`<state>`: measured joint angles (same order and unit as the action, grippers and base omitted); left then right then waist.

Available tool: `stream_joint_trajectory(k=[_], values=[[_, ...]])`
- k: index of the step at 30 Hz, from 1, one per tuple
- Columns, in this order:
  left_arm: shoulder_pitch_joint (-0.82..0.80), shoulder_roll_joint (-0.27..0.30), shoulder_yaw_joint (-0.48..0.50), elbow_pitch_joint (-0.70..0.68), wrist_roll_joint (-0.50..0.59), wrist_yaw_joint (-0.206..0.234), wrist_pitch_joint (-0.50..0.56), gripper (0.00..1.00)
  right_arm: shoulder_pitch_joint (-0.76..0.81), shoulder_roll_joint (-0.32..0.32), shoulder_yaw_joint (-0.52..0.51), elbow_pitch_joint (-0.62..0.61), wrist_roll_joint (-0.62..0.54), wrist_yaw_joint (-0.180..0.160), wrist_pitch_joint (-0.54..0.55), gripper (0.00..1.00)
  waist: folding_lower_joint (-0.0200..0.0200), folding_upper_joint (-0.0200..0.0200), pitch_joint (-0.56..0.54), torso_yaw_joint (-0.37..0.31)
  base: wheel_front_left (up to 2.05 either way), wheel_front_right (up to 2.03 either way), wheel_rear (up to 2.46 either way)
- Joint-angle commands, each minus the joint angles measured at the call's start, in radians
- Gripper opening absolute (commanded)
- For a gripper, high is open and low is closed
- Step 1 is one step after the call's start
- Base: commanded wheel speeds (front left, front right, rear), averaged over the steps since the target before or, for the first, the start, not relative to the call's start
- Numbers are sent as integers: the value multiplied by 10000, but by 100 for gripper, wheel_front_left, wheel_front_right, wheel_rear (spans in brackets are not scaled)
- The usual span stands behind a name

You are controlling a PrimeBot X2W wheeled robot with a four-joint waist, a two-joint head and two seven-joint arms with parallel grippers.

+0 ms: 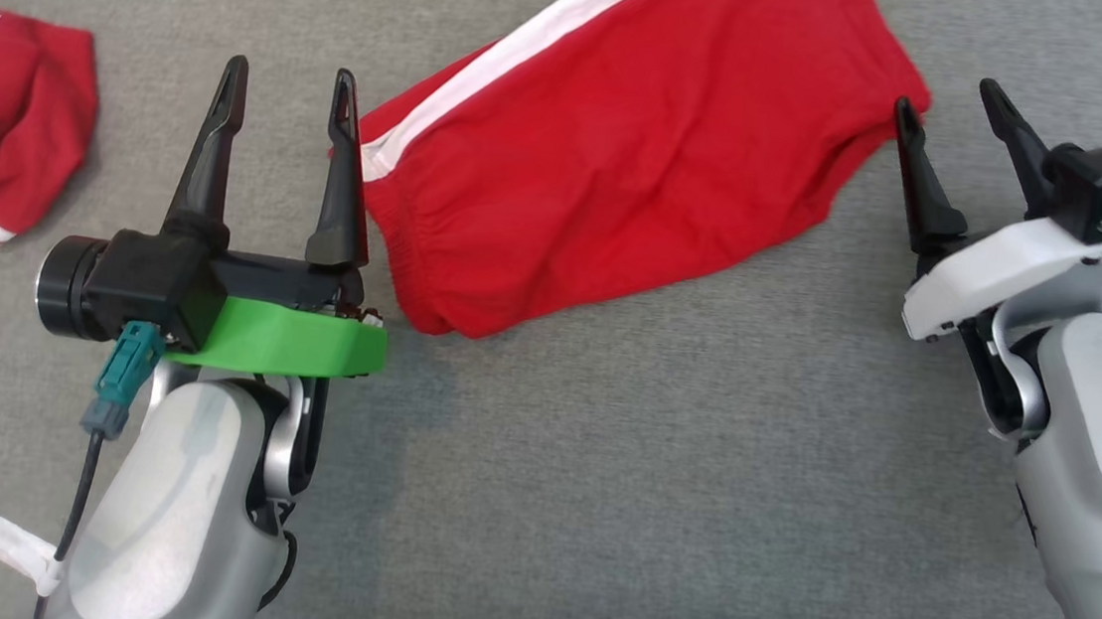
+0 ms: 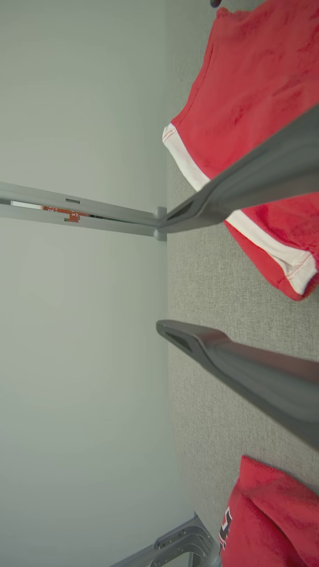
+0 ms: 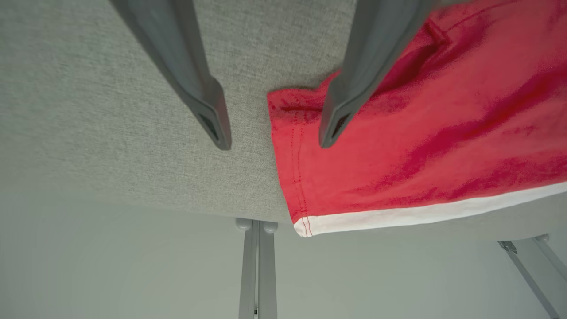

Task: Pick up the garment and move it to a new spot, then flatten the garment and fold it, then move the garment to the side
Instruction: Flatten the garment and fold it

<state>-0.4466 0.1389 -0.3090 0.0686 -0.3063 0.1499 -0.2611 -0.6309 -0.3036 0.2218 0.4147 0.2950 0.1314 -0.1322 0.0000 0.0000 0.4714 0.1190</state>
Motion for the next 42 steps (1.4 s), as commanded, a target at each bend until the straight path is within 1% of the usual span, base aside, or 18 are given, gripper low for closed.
stream_joint_trajectory(k=[1, 5, 6, 7, 8, 11, 14, 18, 23, 27, 33, 39, 42], values=[[-160, -57, 71, -65, 81, -56, -48, 100, -270, 16, 110, 365, 82, -14, 43, 100, 0, 0, 538, 575, 0, 0, 0], [-40, -203, 167, -127, 229, -157, -50, 100, -698, 56, 460, 1366, 460, -14, 88, 100, 0, 0, 543, 644, 0, 0, 0], [-1, -227, 206, -124, 251, -174, -51, 100, -738, 66, 546, 1617, 565, -14, 145, 44, 0, 0, 526, 642, 0, 0, 0], [30, -249, 243, -116, 287, -176, -51, 100, -717, 71, 648, 1797, 661, -14, 226, 30, 0, 0, 498, 633, 0, 0, 0], [73, -276, 283, -106, 325, -210, -52, 100, -694, 85, 772, 1939, 822, -13, 268, 0, 0, 0, 462, 615, 0, 0, 0], [209, -332, 393, -63, 363, -281, -51, 100, -601, 45, 1148, 2016, 1216, -13, 179, 0, 0, 0, 300, 518, 0, 0, 0], [374, -346, 550, 1, 371, -361, -45, 100, -352, -27, 1320, 1792, 1521, -10, -223, 0, 0, 0, 54, 337, 0, 0, 0], [721, -253, 635, 201, 437, -460, -44, 100, 213, 50, 1207, 1479, 1815, -13, -670, 0, 0, 0, -381, -15, 0, 0, 0], [1260, -67, 686, 355, 459, -467, -45, 100, 1428, 247, 733, 1065, 2069, -14, -906, 0, 0, 0, -988, -459, 0, 0, 0], [1654, 36, 694, 374, 407, -399, -6, 100, 2573, 483, -110, 660, 1942, -14, -1066, 0, 0, 0, -1397, -683, 0, 0, 0], [1987, 82, 610, 320, 296, -422, 112, 100, 3943, 1005, -1273, 330, 1694, -14, -949, 0, 0, 0, -1779, -765, 0, 0, 0], [2168, 95, 567, 256, 243, -358, 182, 100, 4453, 1336, -1841, -326, 1240, -14, -623, 0, 0, 0, -1991, -794, 0, 0, 0], [2235, 134, 571, 239, 205, -339, 200, 100, 4255, 1408, -1687, -906, 904, -13, -329, 0, 0, 0, -2090, -786, 0, 0, 0]])
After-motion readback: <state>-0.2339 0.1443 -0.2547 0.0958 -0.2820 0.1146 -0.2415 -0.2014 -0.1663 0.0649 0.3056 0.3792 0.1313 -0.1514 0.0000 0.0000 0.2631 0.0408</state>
